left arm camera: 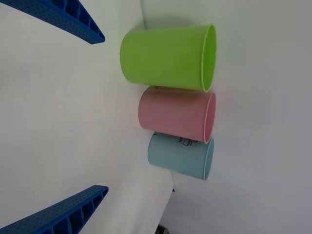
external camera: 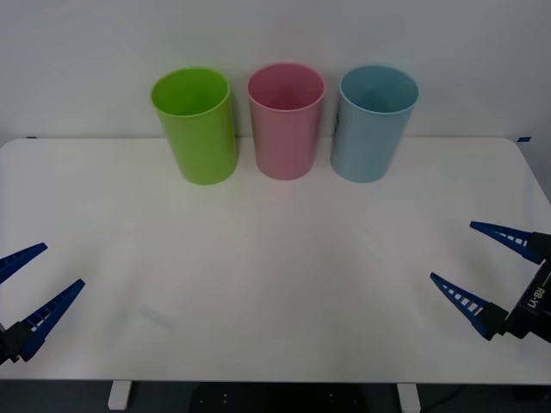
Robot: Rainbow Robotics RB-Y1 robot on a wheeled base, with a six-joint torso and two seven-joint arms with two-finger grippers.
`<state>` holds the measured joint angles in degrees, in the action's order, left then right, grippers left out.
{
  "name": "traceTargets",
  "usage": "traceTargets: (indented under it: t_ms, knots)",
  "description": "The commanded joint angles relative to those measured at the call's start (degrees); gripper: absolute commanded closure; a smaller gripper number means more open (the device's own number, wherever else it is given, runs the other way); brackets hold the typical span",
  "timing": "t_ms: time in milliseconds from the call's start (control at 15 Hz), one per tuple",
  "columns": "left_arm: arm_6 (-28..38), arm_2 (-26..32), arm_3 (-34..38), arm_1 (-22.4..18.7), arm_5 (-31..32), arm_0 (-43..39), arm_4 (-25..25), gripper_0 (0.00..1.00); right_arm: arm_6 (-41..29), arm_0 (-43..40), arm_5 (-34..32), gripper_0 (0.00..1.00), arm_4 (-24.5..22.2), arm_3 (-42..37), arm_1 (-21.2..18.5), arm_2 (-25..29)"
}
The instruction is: Grasp the object on the table and drop it into the matching bin: aluminum can to the light blue bin, PET bottle to the pink bin.
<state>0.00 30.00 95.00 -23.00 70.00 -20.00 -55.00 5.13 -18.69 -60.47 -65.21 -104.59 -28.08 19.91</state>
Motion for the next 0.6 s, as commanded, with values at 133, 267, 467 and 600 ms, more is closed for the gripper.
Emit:
traceTargets:
  t_ms: [133, 267, 467, 600]
  knots:
    - [0.00, 0.00, 0.00, 0.00, 0.00, 0.00, 0.00, 0.00, -0.30, -3.46, -0.09, 0.00, 0.53, -1.94, -0.05, 0.30]
    - [0.00, 0.00, 0.00, 0.00, 0.00, 0.00, 0.00, 0.00, -0.47, -4.16, -0.26, 0.00, 0.53, -2.29, -0.05, 0.30]
    - [0.00, 0.00, 0.00, 0.00, 0.00, 0.00, 0.00, 0.00, -0.65, -4.69, -0.53, 0.00, 0.53, -2.29, -0.05, 0.30]
    - [0.00, 0.00, 0.00, 0.00, 0.00, 0.00, 0.00, 0.00, -0.65, -4.69, -0.53, 0.00, 0.53, -2.29, -0.05, 0.30]
